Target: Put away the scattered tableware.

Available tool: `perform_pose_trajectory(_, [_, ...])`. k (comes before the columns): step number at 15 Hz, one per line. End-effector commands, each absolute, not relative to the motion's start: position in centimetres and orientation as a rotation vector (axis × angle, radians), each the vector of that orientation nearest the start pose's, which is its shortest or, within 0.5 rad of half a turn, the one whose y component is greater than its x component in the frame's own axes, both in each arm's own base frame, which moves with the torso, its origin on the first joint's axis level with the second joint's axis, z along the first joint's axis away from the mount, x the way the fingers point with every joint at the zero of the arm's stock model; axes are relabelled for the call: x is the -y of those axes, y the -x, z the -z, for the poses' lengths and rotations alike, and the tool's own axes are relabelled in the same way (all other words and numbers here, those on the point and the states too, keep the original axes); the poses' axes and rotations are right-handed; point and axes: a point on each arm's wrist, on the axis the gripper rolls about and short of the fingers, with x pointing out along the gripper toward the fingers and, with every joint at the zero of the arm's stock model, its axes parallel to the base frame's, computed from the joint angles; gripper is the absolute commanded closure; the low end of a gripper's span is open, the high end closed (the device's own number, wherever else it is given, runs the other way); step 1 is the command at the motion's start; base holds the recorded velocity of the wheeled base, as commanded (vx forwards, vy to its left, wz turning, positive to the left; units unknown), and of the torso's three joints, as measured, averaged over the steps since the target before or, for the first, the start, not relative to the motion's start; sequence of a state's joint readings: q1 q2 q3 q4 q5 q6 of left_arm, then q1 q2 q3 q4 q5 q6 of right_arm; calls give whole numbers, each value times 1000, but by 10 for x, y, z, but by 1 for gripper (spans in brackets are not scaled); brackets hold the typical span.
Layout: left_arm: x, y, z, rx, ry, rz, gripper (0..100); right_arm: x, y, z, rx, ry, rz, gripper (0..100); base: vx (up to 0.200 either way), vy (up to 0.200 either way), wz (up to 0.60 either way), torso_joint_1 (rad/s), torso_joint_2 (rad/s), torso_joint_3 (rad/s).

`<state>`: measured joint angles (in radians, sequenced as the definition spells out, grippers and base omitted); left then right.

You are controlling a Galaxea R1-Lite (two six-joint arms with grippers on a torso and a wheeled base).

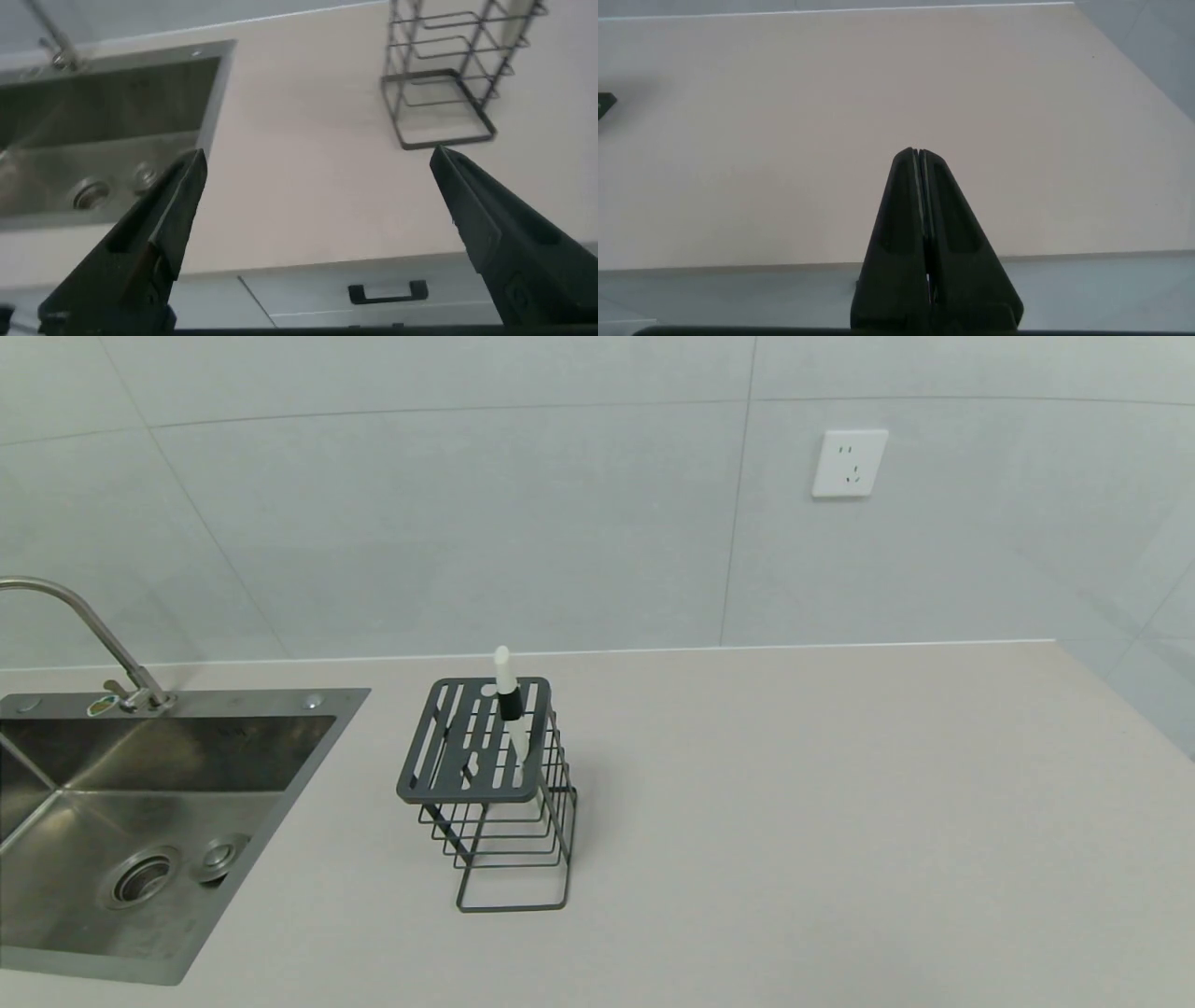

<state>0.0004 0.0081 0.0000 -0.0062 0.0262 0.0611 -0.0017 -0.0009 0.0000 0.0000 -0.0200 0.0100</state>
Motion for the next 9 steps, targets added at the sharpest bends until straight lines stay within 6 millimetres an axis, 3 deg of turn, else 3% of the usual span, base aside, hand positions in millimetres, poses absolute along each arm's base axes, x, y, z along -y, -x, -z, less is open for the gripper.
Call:
perform_pose_trajectory(1, [-1,23,-76,1,-35,-34,0,0,23,-75,0,-11,21,100,0,0,0,0,0,0])
perform_pose_trajectory(9, [-1,23,-76,4,35,-64,0,0,23,-75,0,-9,18,100,0,0,0,0,0,0])
